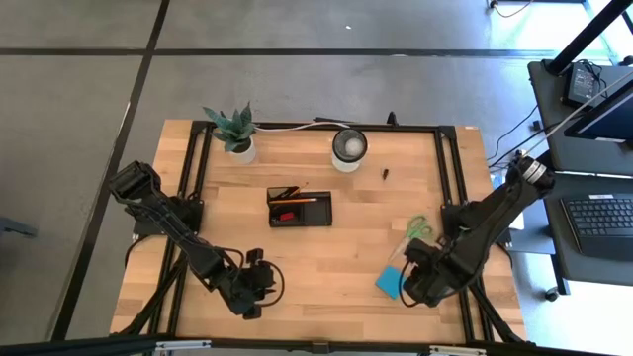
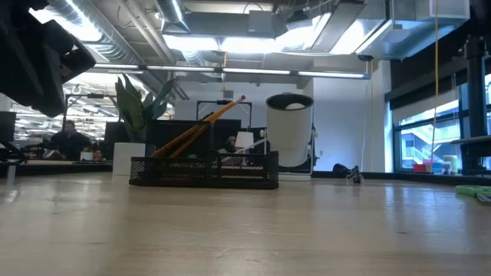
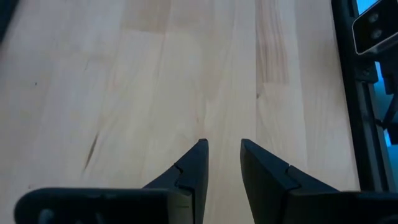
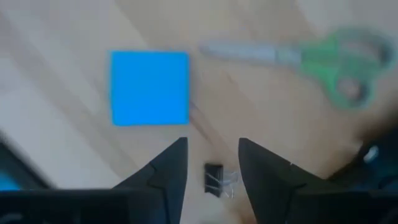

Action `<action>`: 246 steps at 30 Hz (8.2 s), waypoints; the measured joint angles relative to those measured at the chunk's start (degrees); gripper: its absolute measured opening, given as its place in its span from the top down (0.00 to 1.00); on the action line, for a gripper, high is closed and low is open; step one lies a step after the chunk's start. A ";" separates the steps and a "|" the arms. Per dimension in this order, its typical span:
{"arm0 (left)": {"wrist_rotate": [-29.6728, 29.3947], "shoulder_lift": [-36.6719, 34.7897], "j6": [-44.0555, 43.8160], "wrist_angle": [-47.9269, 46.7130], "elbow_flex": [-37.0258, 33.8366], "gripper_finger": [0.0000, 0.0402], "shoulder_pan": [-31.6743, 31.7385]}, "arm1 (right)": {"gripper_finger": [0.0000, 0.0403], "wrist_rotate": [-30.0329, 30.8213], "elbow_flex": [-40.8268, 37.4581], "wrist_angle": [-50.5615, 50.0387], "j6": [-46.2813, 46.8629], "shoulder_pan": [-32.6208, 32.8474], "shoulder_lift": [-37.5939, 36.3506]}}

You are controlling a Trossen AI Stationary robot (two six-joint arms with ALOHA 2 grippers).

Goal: Pick and place office supplies into organizer
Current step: Put the bottom black binder clip in the desk organizer, then put the black binder clip in the desk organizer

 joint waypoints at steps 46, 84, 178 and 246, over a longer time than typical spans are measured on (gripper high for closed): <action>1.09 0.00 -0.09 1.38 0.00 0.79 1.16 | 0.64 -10.25 -27.75 30.11 12.88 9.33 -10.50; 1.03 0.02 -2.12 1.38 0.00 0.79 1.45 | 0.89 -11.11 -33.78 40.96 9.71 9.31 -10.58; 6.53 0.04 -1.53 -0.85 0.00 0.79 -1.03 | 0.91 18.44 18.13 67.87 -87.77 -38.21 38.98; 2.47 0.04 -1.55 -0.85 0.00 0.79 -0.92 | 0.50 3.49 -14.45 29.60 -41.11 -73.42 -1.16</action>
